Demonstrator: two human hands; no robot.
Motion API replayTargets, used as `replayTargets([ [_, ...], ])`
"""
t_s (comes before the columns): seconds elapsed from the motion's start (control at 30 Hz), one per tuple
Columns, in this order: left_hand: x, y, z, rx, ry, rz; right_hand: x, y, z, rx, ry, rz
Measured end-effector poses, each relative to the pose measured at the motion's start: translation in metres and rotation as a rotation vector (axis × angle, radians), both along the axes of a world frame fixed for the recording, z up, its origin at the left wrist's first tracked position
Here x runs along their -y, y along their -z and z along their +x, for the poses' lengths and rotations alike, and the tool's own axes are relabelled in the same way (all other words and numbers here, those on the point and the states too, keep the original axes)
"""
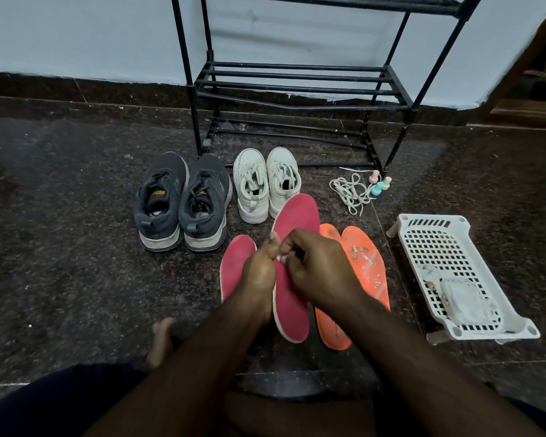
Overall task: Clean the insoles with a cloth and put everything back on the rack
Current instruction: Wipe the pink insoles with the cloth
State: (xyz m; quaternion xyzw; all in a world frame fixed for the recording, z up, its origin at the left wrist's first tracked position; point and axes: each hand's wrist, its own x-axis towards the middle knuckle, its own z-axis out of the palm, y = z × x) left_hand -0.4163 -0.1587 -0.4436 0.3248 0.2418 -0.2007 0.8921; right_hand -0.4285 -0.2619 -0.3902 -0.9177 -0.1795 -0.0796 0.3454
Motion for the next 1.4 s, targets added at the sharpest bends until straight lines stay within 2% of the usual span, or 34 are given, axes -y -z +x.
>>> replayTargets([
  [0.1, -0.003, -0.007, -0.003, 0.085, 0.021, -0.068, 0.013, -0.009, 0.014, 0.088, 0.129, 0.02],
  [0.2, -0.006, -0.017, -0.005, 0.102, 0.117, -0.129, 0.028, -0.014, 0.023, 0.083, 0.218, 0.041],
  [0.33, -0.005, -0.018, -0.004, 0.097, 0.183, -0.127, 0.025, -0.009, 0.021, 0.053, 0.155, -0.015],
  [0.5, -0.001, -0.019, -0.006, 0.081, 0.115, -0.086, 0.003, 0.001, 0.01, 0.081, -0.019, -0.09],
  [0.67, 0.004, -0.023, -0.012, 0.066, 0.222, 0.042, 0.02, -0.001, 0.025, 0.101, 0.187, -0.055],
  [0.8, 0.002, -0.026, -0.012, 0.035, 0.156, 0.021, 0.004, -0.001, 0.006, -0.015, 0.084, -0.001],
  [0.87, 0.001, -0.027, -0.014, 0.033, 0.139, 0.009, 0.003, -0.002, 0.003, 0.025, 0.058, 0.015],
  [0.97, 0.003, -0.028, -0.015, 0.058, 0.204, 0.098, 0.017, -0.003, 0.021, 0.145, 0.172, 0.014],
  [1.03, 0.004, -0.031, -0.017, 0.057, 0.236, 0.123, 0.023, -0.005, 0.024, 0.097, 0.24, 0.039],
  [1.13, 0.005, -0.032, -0.016, 0.042, 0.183, 0.102, 0.012, -0.004, 0.01, 0.021, 0.121, 0.047],
  [1.2, 0.004, -0.036, -0.016, 0.033, 0.153, 0.074, 0.007, -0.002, 0.005, 0.057, 0.066, 0.031],
  [1.3, 0.003, -0.036, -0.017, 0.043, 0.221, 0.122, 0.016, -0.002, 0.021, 0.15, 0.153, 0.023],
  [1.4, 0.003, -0.038, -0.018, 0.042, 0.225, 0.172, 0.016, -0.003, 0.02, 0.111, 0.197, 0.033],
])
